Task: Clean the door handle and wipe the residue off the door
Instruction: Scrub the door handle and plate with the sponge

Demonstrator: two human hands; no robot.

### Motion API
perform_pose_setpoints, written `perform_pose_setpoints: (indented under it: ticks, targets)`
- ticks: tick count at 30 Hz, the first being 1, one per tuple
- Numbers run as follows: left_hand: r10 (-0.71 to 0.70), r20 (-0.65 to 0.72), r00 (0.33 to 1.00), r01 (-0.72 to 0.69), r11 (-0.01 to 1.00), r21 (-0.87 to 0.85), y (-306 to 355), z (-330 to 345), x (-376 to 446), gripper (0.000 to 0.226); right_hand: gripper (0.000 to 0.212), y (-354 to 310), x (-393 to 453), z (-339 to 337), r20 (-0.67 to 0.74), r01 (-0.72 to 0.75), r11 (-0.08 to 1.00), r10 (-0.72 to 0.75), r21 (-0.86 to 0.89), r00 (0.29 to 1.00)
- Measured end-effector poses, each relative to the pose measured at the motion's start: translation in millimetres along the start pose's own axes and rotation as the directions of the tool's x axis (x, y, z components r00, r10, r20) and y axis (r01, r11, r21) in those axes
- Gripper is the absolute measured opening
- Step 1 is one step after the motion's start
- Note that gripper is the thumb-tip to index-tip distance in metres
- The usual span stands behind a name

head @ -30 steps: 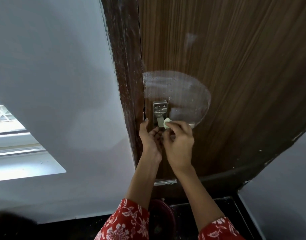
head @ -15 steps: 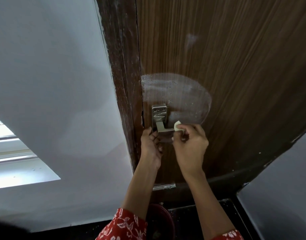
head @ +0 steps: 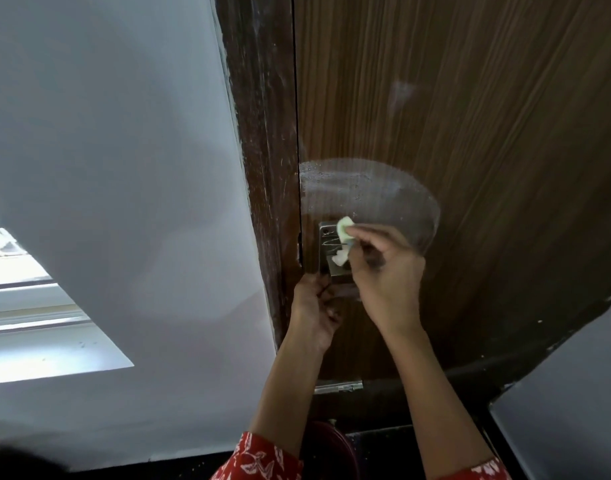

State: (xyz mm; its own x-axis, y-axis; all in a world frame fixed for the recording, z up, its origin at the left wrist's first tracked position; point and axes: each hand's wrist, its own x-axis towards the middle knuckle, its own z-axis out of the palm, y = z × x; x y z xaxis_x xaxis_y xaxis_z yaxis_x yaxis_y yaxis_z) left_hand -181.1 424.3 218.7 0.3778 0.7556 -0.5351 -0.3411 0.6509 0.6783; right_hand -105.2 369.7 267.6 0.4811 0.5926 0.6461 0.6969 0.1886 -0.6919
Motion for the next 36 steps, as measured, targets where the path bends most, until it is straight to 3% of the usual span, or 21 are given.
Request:
perform_pose_setpoints:
  ticks: [2,4,9,13,18,22,26,30,34,36]
  targets:
    - [-0.012,0.010,1.000,0.012,1.000,0.001,1.9,-0.4,-1.1,0.027,0.027,1.2,0.3,11.8,0.117,0.136,0.987,-0.126,-0.082,0.985]
    - [-0.018,0.013,1.000,0.018,1.000,0.020,3.7,-0.7,-1.7,0.026,0.026,8.0,1.0,15.4,0.180,0.186,0.971,-0.158,-0.150,0.971]
    - [-0.009,0.011,1.000,0.008,0.999,0.041,2.7,-2.1,0.0,0.028,0.022,11.9,0.9,17.5,0.090,0.161,0.975,-0.148,-0.156,0.985]
    - [0.014,0.022,1.000,-0.015,0.999,0.032,2.2,-1.8,-1.2,0.028,0.018,10.0,0.4,22.0,0.175,0.183,0.969,-0.154,-0.166,0.972]
    - [0.013,0.028,1.000,-0.012,1.000,-0.006,2.0,-0.3,-3.6,0.028,0.022,6.6,1.5,22.5,0.095,0.172,0.971,-0.158,-0.165,0.983]
    - [0.025,0.031,0.999,-0.025,1.000,-0.005,2.6,-0.5,-5.5,0.033,0.019,6.7,-0.9,23.1,0.196,0.161,0.976,-0.131,-0.148,0.972]
    - [0.025,0.034,0.999,-0.026,1.000,0.010,2.2,-1.0,-7.9,0.026,0.021,6.5,-0.7,19.8,0.097,0.155,0.971,-0.139,-0.181,0.986]
    - [0.037,0.043,0.998,-0.037,0.999,-0.009,1.0,-1.2,-8.8,0.028,0.020,9.8,-4.3,19.9,0.190,0.187,0.957,-0.146,-0.221,0.971]
    - [0.050,0.041,0.998,-0.048,0.998,-0.037,-0.2,-0.8,-11.8,0.029,0.024,7.4,-6.7,21.4,0.099,0.140,0.974,-0.124,-0.176,0.987]
    - [0.059,0.035,0.998,-0.057,0.996,-0.067,0.6,-2.1,-12.9,0.032,0.027,5.3,-12.2,25.9,0.142,0.184,0.969,-0.161,-0.167,0.977]
